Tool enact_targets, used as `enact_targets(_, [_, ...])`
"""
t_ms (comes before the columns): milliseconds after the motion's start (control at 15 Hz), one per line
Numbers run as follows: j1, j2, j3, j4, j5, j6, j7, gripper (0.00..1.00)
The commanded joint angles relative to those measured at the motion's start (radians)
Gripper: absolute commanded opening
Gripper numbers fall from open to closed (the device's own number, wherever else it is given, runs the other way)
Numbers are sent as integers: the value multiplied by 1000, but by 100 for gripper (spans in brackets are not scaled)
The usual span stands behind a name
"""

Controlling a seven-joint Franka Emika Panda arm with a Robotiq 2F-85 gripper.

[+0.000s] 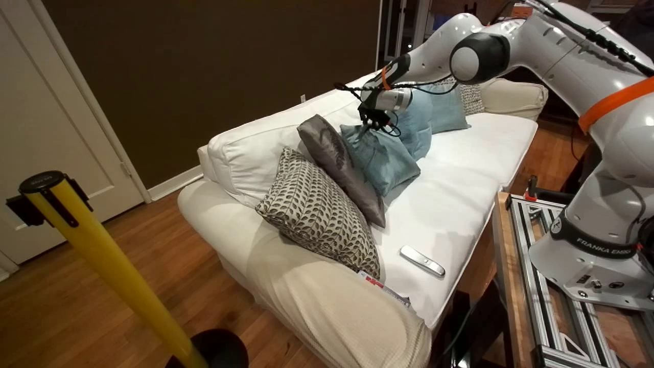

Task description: Adjust the slanted blue pillow

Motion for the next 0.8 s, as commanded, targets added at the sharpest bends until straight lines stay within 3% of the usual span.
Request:
enact_targets(0, [-89, -152, 180, -206, 67, 218, -230, 3])
enact_targets(333, [-321, -167, 539, -309, 19, 525, -513, 3])
enact_targets(733, [-636, 20, 932, -309, -393, 706, -597, 3])
